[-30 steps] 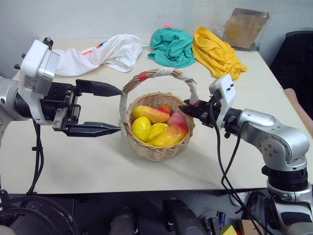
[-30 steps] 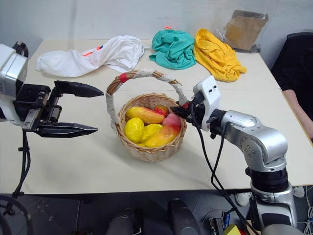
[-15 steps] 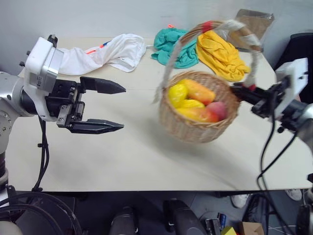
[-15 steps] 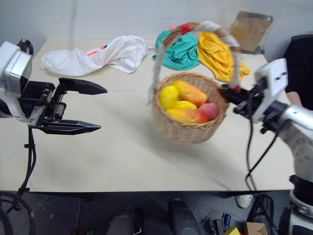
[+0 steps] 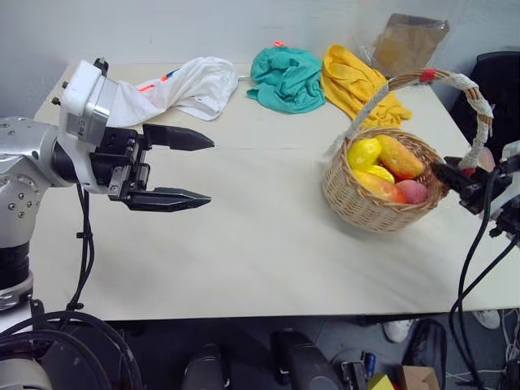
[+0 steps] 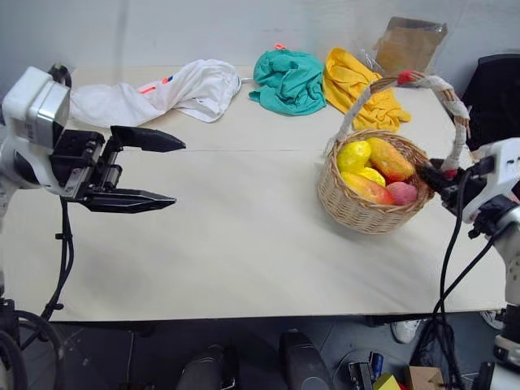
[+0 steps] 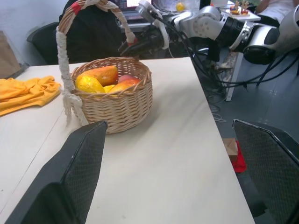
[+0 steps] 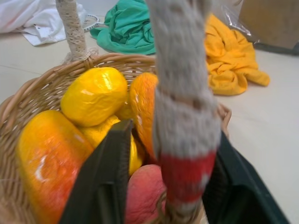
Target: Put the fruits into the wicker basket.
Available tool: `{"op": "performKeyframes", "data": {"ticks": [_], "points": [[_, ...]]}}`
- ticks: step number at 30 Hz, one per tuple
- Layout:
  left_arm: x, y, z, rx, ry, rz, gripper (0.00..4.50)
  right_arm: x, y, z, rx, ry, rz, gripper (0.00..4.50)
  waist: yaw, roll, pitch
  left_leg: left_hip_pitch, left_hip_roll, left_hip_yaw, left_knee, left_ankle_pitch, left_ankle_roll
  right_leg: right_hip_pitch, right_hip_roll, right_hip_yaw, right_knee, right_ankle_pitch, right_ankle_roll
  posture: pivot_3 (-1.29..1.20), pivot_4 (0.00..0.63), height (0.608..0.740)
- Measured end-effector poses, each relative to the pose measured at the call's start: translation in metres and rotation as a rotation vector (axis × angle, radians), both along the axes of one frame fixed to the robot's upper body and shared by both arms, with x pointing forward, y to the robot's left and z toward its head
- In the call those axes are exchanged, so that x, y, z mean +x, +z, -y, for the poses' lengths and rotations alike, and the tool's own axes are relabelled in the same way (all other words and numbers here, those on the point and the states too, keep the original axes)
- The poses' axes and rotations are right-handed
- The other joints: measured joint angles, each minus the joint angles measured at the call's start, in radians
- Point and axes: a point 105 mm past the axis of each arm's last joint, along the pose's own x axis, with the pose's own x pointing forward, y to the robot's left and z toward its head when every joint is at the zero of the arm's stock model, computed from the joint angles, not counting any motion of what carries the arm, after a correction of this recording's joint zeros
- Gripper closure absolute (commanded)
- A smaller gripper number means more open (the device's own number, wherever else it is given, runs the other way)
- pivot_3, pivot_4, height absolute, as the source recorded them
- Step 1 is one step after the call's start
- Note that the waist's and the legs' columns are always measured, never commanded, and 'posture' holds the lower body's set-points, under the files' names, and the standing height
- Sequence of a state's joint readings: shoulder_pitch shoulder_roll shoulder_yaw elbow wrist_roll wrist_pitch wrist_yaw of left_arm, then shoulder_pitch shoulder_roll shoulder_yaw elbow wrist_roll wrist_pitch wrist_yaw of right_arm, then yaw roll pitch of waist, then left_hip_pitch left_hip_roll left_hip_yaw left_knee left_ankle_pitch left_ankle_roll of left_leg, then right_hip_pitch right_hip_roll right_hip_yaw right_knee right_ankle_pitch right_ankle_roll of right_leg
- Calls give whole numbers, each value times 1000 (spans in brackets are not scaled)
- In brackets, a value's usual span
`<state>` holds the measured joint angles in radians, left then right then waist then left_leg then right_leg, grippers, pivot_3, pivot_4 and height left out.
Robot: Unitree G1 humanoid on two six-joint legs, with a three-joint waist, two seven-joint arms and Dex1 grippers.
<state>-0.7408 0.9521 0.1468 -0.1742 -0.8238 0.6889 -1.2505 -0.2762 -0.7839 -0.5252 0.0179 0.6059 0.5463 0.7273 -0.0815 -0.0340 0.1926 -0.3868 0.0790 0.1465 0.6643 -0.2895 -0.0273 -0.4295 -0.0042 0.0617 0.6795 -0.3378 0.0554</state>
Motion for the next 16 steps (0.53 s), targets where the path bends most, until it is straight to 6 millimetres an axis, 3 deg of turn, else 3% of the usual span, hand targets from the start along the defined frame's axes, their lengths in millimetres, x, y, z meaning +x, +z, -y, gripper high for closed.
{"op": "performKeyframes", "data": {"ticks": [4,5,6,8,11,16], "points": [[4,-1,-2,-23,5,-27,0,-23,-5,13,13,6,-34,211,3,1,0,1,0,0,0,0,0,1,0,0,0,0,0,0,150,740],[5,-2,-3,-26,4,-31,0,-33,-4,19,0,9,-60,59,4,1,0,0,0,0,0,0,0,1,0,0,0,0,0,0,150,740],[5,-2,-3,-27,5,-33,0,-38,-2,23,-9,6,-69,59,5,1,0,1,0,0,0,0,0,1,0,0,0,0,0,0,150,740],[8,-4,-3,-37,-6,-42,0,-65,8,38,-66,33,-163,59,10,6,1,1,-4,0,-1,0,2,2,-1,0,0,-1,2,0,150,740],[10,-5,-3,-42,-5,-40,0,-95,40,55,-123,63,-199,59,11,4,1,5,-5,0,-2,0,2,5,0,1,-2,-1,3,0,150,740],[18,-5,-1,-64,9,-13,0,-113,70,68,-127,95,-184,59,-5,0,1,19,-1,-2,-5,-2,2,23,1,0,-11,-1,3,0,150,740]]}}
